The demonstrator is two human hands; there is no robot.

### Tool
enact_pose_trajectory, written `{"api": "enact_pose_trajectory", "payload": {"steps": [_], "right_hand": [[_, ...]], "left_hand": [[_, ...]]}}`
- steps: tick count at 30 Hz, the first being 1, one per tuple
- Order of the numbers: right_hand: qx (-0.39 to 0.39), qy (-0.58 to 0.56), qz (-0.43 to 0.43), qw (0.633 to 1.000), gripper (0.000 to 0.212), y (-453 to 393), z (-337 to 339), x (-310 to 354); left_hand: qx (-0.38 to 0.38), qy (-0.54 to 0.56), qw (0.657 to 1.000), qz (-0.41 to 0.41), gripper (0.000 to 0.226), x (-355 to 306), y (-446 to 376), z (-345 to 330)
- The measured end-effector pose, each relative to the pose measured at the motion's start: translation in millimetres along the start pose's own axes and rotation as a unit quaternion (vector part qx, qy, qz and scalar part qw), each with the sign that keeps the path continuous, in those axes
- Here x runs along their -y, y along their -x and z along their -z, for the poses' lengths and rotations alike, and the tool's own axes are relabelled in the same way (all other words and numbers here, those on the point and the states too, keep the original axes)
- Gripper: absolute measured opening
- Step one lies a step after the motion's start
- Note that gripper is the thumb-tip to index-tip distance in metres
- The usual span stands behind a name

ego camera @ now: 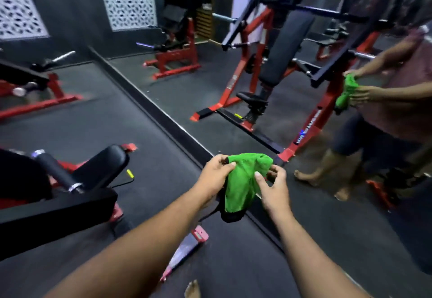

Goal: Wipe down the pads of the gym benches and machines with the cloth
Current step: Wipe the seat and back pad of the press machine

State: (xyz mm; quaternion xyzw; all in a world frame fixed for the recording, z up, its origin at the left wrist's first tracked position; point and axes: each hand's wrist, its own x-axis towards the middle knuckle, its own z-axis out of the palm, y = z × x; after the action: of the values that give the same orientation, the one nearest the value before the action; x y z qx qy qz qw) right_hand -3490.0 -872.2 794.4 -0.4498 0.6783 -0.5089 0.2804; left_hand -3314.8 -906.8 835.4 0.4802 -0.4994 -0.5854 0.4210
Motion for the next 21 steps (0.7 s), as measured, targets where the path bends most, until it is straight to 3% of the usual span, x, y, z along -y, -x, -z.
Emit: {"api": "enact_pose_trajectory", "payload": {"steps": [5, 11, 15, 21], "right_hand": [[0.126, -0.023, 0.010, 0.992, 0.044, -93.9, -95.5, 13.4], [0.238, 0.024, 0.077, 0.968, 0.014, -191.9, -193.5, 43.5], [0.308, 0.002, 0.085, 0.948, 0.024, -243.0, -267.5, 66.4], [0.428, -0.004, 0.112, 0.897, 0.015, -301.1, -390.5, 83.4]], "left_hand": [[-0.082, 0.043, 0.996, 0.001, 0.013, -0.1, -86.6, 69.6], [-0.179, 0.061, 0.982, -0.006, 0.015, -0.7, -171.2, 146.4], [-0.259, 0.083, 0.962, 0.005, 0.012, 0.3, -215.5, 203.6], [-0.396, 0.091, 0.914, -0.008, 0.011, 14.2, -269.2, 271.3]]}}
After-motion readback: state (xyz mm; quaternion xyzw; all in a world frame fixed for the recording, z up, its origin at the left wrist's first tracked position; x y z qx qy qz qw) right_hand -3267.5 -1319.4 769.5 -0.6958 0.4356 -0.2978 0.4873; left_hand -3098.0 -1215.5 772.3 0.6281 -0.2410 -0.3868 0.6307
